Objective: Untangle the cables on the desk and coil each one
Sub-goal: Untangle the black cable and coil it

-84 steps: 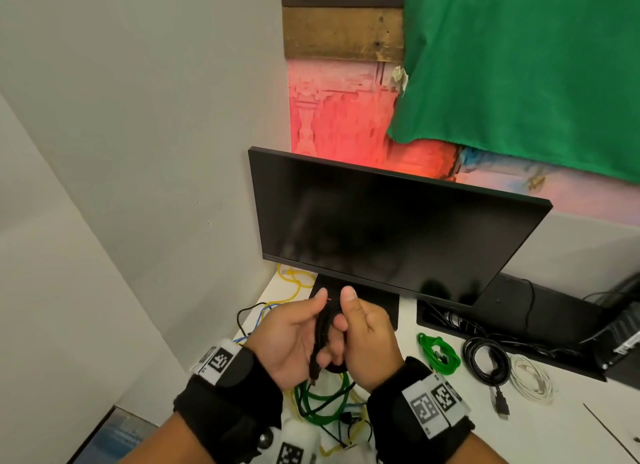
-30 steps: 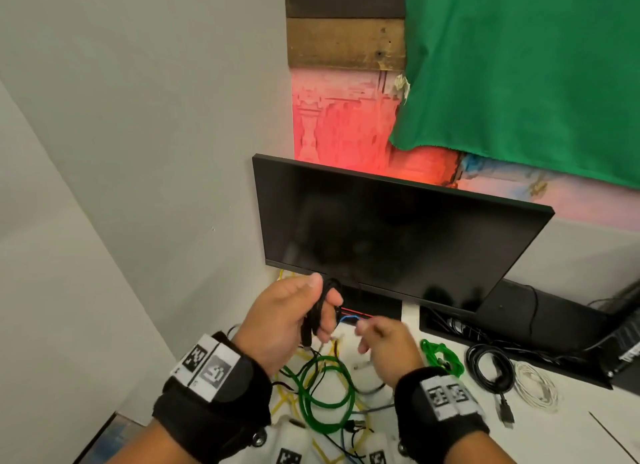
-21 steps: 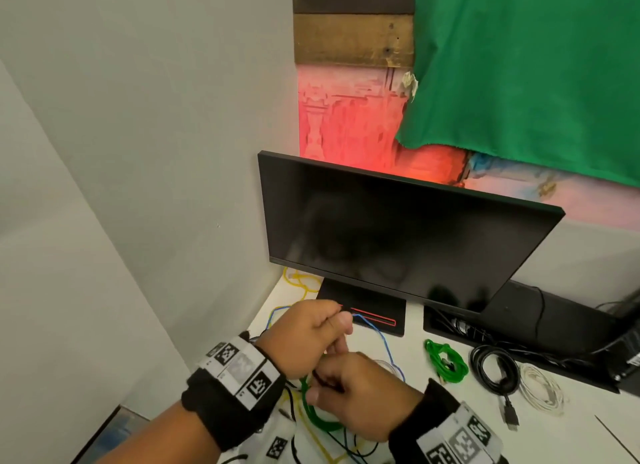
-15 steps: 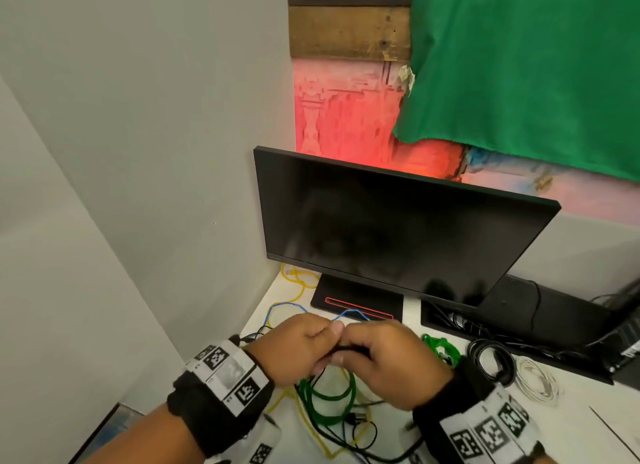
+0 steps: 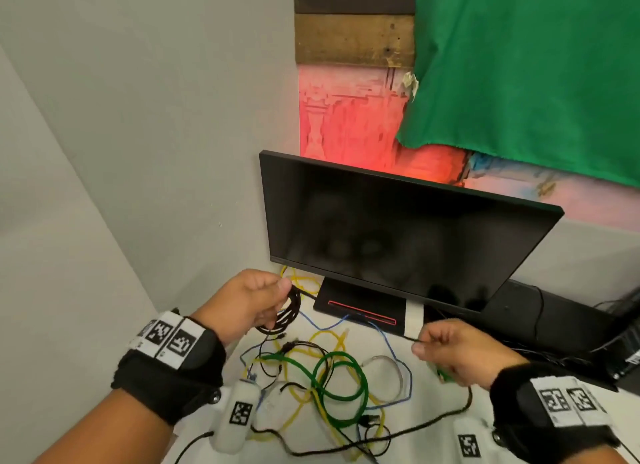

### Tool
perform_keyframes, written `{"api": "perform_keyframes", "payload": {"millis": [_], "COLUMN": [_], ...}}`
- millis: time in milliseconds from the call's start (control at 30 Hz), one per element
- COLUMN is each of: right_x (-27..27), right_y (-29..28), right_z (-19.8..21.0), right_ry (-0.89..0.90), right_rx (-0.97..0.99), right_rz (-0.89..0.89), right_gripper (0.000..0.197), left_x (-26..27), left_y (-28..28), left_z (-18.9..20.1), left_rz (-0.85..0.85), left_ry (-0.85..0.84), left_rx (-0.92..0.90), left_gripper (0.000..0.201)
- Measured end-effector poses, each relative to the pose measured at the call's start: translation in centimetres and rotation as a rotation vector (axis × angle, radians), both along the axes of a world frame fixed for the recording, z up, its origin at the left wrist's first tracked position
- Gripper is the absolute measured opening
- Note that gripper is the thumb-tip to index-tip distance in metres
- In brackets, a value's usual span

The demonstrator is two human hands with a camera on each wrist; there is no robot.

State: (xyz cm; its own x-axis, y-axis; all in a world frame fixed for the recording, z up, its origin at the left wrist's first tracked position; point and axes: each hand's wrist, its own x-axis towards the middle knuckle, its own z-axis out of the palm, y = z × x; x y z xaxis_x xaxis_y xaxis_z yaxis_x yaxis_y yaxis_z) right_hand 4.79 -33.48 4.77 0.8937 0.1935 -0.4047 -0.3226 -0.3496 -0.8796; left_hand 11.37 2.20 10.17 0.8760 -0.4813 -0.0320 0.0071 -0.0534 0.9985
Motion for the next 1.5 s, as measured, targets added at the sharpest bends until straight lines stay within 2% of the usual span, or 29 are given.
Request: {"api": "perform_keyframes", "payload": {"millis": [33, 100, 167, 233, 367, 400, 433, 533, 567, 600, 633, 700, 767, 800, 900, 967, 1033, 1100, 1133, 1200, 1267, 1333, 1400, 1500], "right_x": [0.3, 0.8, 1.4, 1.8, 1.4, 1.0, 0.8, 1.0, 1.2, 1.2, 1.1, 0.6, 0.2, 0.2, 0.3, 0.3, 0.3, 0.3, 0.2, -0.2, -0.9, -1.8, -2.5, -3.1], "right_y": [-0.5, -0.7, 0.3, 1.7, 1.5, 0.9, 0.5, 0.5, 1.3, 2.2, 3.3, 5.9, 8.9, 10.2, 11.8, 10.9, 9.5, 9.0, 9.3, 10.6, 12.6, 14.5, 15.4, 15.5], "right_z": [-0.5, -1.7, -2.7, -3.6, -5.0, -4.9, -4.6, -3.6, -3.1, -2.7, -2.4, -1.8, -1.4, -1.6, -2.5, -3.4, -3.9, -4.3, -4.2, -4.3, -3.8, -2.9, -1.7, 0.4], "right_ry": [-0.059, -0.14, -0.192, -0.14, 0.08, 0.104, 0.089, -0.029, -0.045, -0.103, -0.204, -0.446, -0.545, -0.553, -0.433, -0.343, -0.325, -0.354, -0.36, -0.347, -0.36, -0.489, -0.623, -0.646], "right_rx": [-0.115, -0.136, -0.266, -0.306, 0.164, 0.204, 0.129, -0.514, -0.681, -0.762, -0.749, -0.565, -0.367, -0.283, -0.076, 0.058, 0.147, 0.134, 0.037, -0.213, -0.404, -0.542, -0.548, -0.354], "right_rz": [-0.09, -0.286, -0.371, -0.42, -0.466, -0.449, -0.448, -0.415, -0.423, -0.428, -0.424, -0.326, -0.181, -0.123, -0.073, -0.175, -0.377, -0.519, -0.52, -0.331, -0.017, 0.204, 0.256, 0.192], "right_gripper": [0.034, 0.04, 0.041, 0.043, 0.042, 0.041, 0.042, 0.044, 0.04, 0.038, 0.042, 0.058, 0.062, 0.054, 0.008, 0.017, 0.022, 0.025, 0.024, 0.018, 0.021, 0.028, 0.029, 0.024], "left_x": [-0.1, -0.7, -1.3, -1.6, -1.3, -1.2, -1.2, -1.5, -1.7, -1.8, -1.9, -2.0, -2.2, -2.3, -2.1, -1.7, -1.3, -1.3, -1.5, -1.9, -2.2, -2.2, -2.2, -2.4], "left_y": [0.0, -0.6, -1.7, -2.7, -2.7, -2.4, -2.2, -2.2, -2.4, -2.8, -3.2, -4.1, -4.8, -5.0, -4.9, -3.9, -3.0, -2.8, -3.0, -3.9, -4.9, -5.6, -5.8, -5.4], "left_z": [0.2, 0.1, -0.3, -0.5, -0.2, -0.1, 0.0, -0.3, -0.4, -0.5, -0.6, -0.6, -0.6, -0.6, -0.4, 0.0, 0.2, 0.3, 0.1, -0.2, -0.6, -1.2, -1.8, -2.7], "left_rz": [-0.025, -0.064, -0.056, -0.034, -0.002, 0.009, 0.016, 0.014, 0.01, 0.006, 0.003, 0.0, -0.013, -0.022, -0.011, 0.037, 0.086, 0.113, 0.12, 0.119, 0.113, 0.111, 0.058, -0.039], "left_ry": [0.024, 0.084, 0.157, 0.217, 0.262, 0.267, 0.266, 0.273, 0.289, 0.302, 0.309, 0.31, 0.313, 0.315, 0.324, 0.345, 0.345, 0.347, 0.351, 0.319, 0.213, 0.026, -0.181, -0.317], "left_rx": [-0.01, -0.018, -0.074, -0.161, -0.287, -0.296, -0.289, -0.233, -0.228, -0.232, -0.238, -0.235, -0.234, -0.242, -0.304, -0.373, -0.423, -0.454, -0.47, -0.478, -0.398, -0.211, 0.055, 0.318], "left_gripper": [0.041, 0.043, 0.041, 0.039, 0.038, 0.039, 0.039, 0.04, 0.04, 0.04, 0.04, 0.039, 0.039, 0.039, 0.04, 0.042, 0.046, 0.052, 0.052, 0.044, 0.038, 0.035, 0.038, 0.038]}}
